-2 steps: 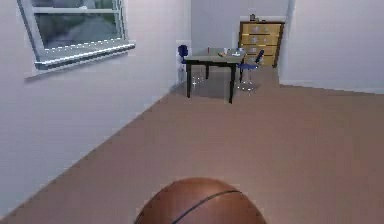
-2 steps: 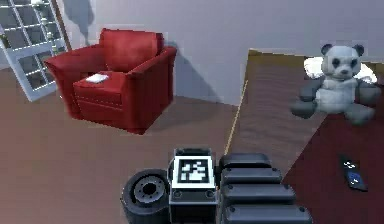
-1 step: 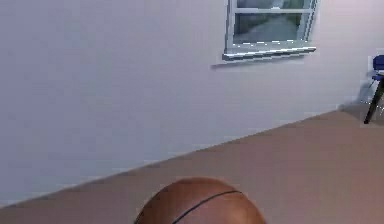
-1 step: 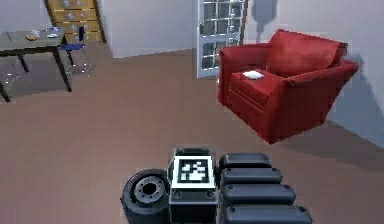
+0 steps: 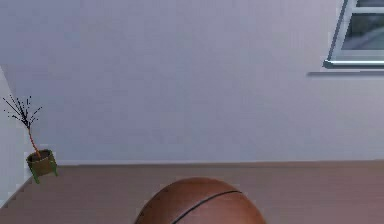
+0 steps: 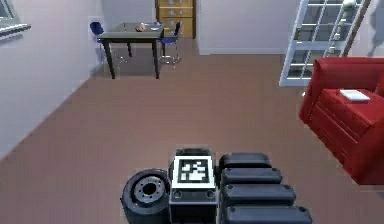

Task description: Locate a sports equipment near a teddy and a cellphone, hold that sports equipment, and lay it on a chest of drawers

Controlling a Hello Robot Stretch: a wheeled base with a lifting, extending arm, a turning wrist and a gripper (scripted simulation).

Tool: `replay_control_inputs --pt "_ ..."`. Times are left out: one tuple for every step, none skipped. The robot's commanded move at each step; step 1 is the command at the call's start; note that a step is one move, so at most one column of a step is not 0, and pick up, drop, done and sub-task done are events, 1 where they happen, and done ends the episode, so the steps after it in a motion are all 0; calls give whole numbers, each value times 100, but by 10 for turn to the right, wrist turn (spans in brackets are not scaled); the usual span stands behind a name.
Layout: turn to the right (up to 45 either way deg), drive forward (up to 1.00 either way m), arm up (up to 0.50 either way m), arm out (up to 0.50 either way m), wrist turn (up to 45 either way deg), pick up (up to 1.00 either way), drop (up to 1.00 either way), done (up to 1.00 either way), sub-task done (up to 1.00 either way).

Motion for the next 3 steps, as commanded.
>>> replay_control_inputs --pt "0 30 0 0 0 0 0 0 0" --pt "450 0 0 0 0 0 0 0 0" --pt "360 0 0 0 0 0 0 0 0"
